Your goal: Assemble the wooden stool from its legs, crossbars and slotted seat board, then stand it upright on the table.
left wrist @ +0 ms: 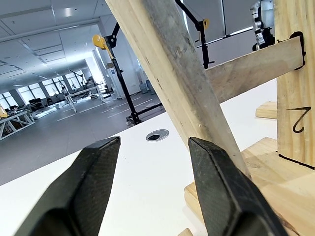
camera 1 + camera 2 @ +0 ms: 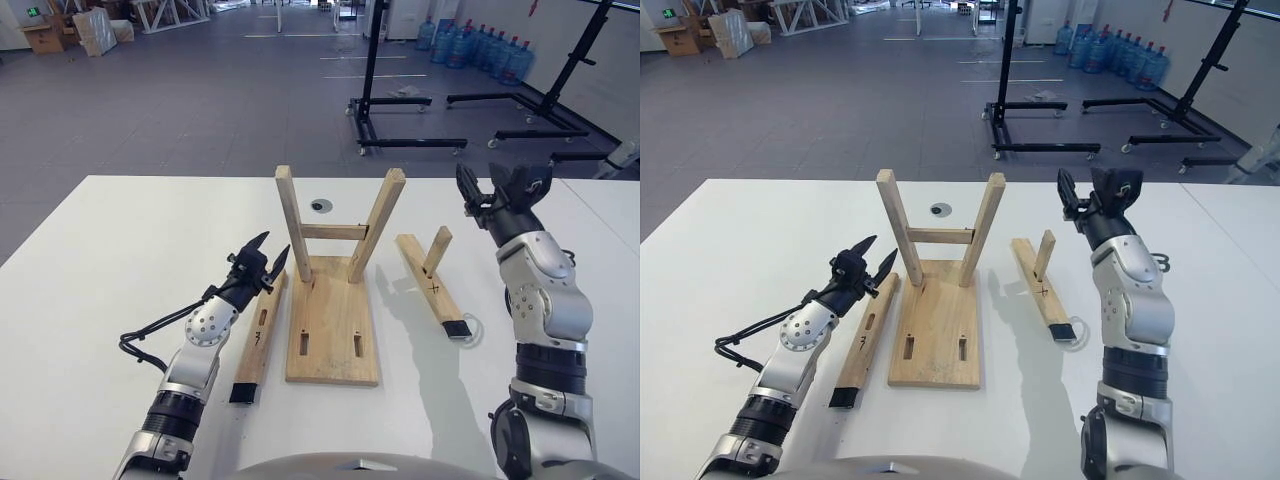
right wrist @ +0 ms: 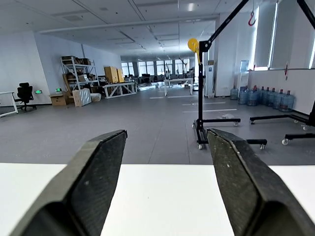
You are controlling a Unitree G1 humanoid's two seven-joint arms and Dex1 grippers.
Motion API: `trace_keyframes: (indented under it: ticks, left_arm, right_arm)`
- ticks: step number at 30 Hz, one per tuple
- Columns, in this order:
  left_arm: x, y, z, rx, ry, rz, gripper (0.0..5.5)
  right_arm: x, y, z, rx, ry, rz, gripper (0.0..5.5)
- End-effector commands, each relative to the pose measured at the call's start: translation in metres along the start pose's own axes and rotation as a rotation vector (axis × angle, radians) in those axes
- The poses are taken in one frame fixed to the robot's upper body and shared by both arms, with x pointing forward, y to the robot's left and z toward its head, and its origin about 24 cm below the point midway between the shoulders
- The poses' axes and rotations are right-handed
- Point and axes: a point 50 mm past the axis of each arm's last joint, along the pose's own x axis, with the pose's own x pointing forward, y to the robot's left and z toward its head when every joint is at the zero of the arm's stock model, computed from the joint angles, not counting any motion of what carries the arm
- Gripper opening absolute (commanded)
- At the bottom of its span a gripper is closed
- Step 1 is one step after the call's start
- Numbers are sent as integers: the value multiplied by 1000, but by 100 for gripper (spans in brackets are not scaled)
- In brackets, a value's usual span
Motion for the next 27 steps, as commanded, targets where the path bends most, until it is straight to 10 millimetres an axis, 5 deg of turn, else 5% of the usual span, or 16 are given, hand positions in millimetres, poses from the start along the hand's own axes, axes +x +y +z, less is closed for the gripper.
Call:
trace_keyframes:
  ticks: [1,5,10,14,16,22,27]
  left_arm:
    - [2,1,1,12,-8,3,252]
    - [0,1,0,8,-4,10,252]
    - [0,-4,0,1,-2,1,252]
    - [4,-10,-2,-11,-1,-24,252]
    - [5,-10,-2,-12,-3,-34,252]
    - [2,-7,-4,-9,6,-18,252]
    - [-1,-10,-6,-19,10,-11,252]
  right_arm:
    - [11,2,23,-51,-69,19,300]
    - [11,14,29,-72,-83,48,300]
    - [8,20,8,-81,0,55,300]
    - [-11,3,-103,-176,445,18,300]
    - [-14,-4,-121,-134,523,-36,300]
    - [5,0,-90,-19,370,-19,300]
    - [1,-6,-38,21,40,31,300]
